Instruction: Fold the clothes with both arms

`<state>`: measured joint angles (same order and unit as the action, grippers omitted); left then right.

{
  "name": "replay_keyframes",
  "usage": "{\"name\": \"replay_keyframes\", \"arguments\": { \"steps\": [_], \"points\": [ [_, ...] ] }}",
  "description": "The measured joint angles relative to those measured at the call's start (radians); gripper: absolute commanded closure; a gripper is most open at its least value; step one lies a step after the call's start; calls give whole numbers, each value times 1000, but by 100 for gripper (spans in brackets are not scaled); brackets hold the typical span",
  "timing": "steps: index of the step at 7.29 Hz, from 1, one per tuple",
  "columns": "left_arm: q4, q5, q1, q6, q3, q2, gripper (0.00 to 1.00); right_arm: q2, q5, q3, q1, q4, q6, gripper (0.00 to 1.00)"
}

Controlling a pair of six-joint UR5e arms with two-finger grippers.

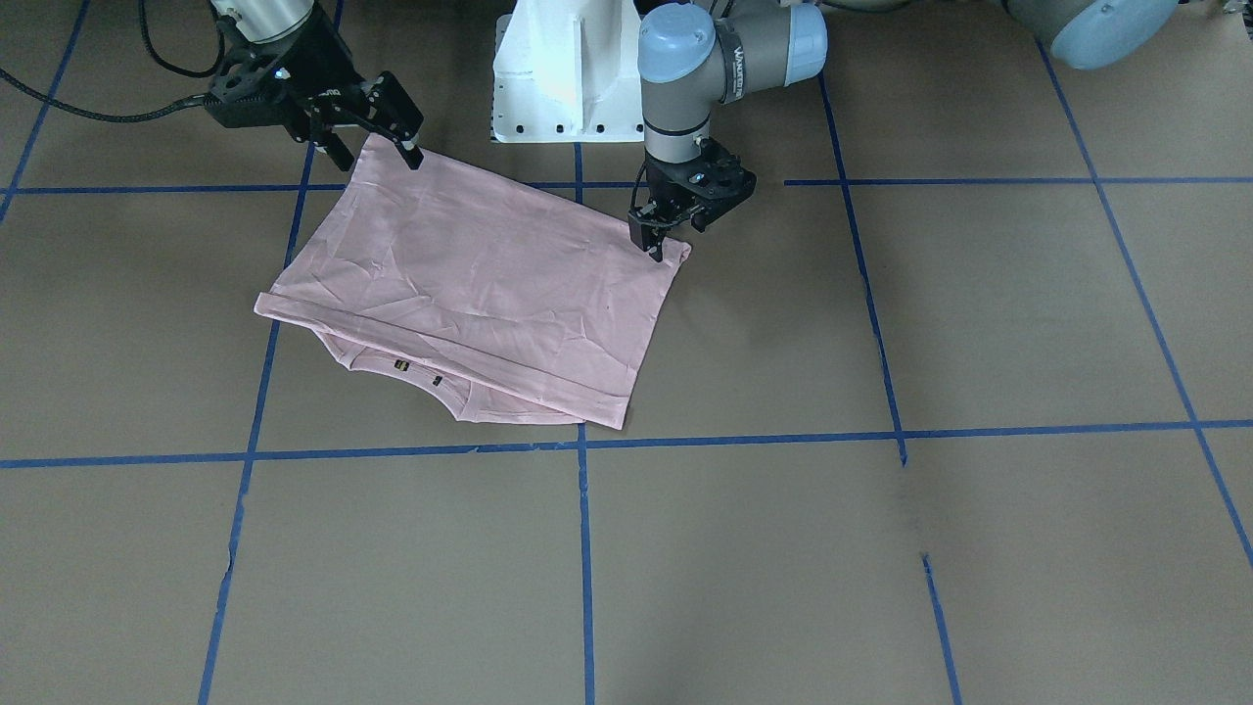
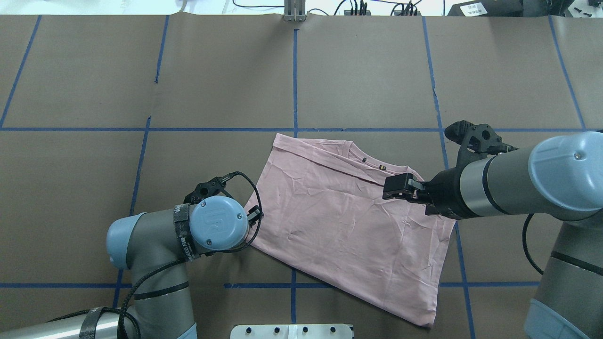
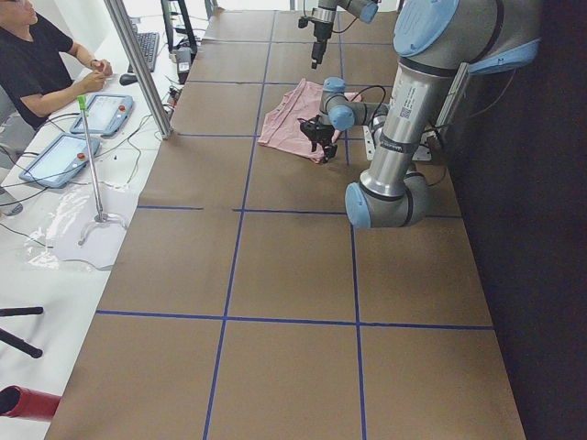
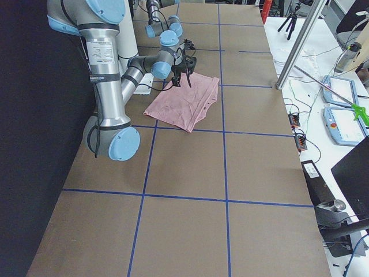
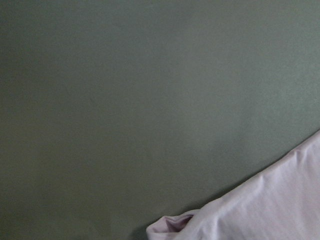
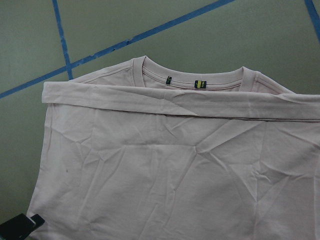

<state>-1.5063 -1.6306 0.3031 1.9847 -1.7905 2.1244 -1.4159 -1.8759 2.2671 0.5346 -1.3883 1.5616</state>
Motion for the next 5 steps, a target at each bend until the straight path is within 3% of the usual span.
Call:
{"name": "replay_keyframes", "arguments": {
  "steps": [1, 3, 5],
  "points": [
    [0, 0, 0, 0, 2, 0, 46, 0, 0, 0, 1, 0, 0, 0],
    [-1, 11, 0, -1, 4, 0, 86, 0, -1, 1, 2, 0, 0, 0],
    [-3, 20, 1, -3, 6, -1, 100, 0, -1, 1, 2, 0, 2, 0]
  ]
}}
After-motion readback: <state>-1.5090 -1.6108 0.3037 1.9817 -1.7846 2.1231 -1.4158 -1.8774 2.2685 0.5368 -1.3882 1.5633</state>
